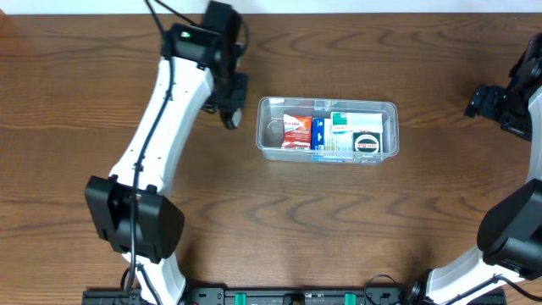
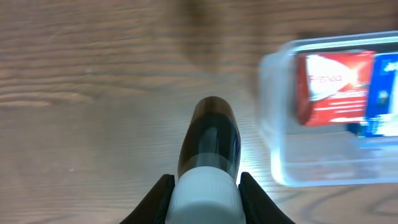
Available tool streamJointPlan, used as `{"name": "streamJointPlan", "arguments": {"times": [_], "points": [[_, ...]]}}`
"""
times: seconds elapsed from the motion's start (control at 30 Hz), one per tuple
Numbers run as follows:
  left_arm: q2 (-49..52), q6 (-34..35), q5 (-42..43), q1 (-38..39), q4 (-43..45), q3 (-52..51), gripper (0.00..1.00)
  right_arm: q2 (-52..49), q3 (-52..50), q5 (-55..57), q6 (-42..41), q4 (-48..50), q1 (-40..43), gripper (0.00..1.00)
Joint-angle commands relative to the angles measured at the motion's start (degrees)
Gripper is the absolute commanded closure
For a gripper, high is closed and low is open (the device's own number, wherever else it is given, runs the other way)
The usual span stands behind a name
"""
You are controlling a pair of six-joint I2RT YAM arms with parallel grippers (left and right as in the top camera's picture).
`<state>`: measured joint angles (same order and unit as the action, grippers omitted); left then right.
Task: Pack container
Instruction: 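Carry the bottle over the container's left end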
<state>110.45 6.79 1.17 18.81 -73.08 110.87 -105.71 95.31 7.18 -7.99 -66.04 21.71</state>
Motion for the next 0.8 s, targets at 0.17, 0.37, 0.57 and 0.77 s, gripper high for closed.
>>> {"name": "streamJointPlan", "arguments": {"times": [0.17, 0.37, 0.57, 0.77], "points": [[-1.9, 5.3, -0.1, 3.8, -2.0, 4.2, 0.74, 0.1, 1.0, 0.3, 0.8, 0.0, 0.5, 0.01], [-1.9, 6.5, -0.1, 5.5, -3.1, 4.4, 0.74, 0.1, 1.0, 0.3, 0.8, 0.0, 0.5, 0.01], [-1.9, 7.6, -0.1, 6.4, -2.8, 4.4, 0.74, 0.1, 1.0, 0.3, 0.8, 0.0, 0.5, 0.01], [-1.9, 10.1, -0.1, 7.1, -1.7, 4.4, 0.74, 0.1, 1.0, 0.3, 0.8, 0.0, 0.5, 0.01]]}}
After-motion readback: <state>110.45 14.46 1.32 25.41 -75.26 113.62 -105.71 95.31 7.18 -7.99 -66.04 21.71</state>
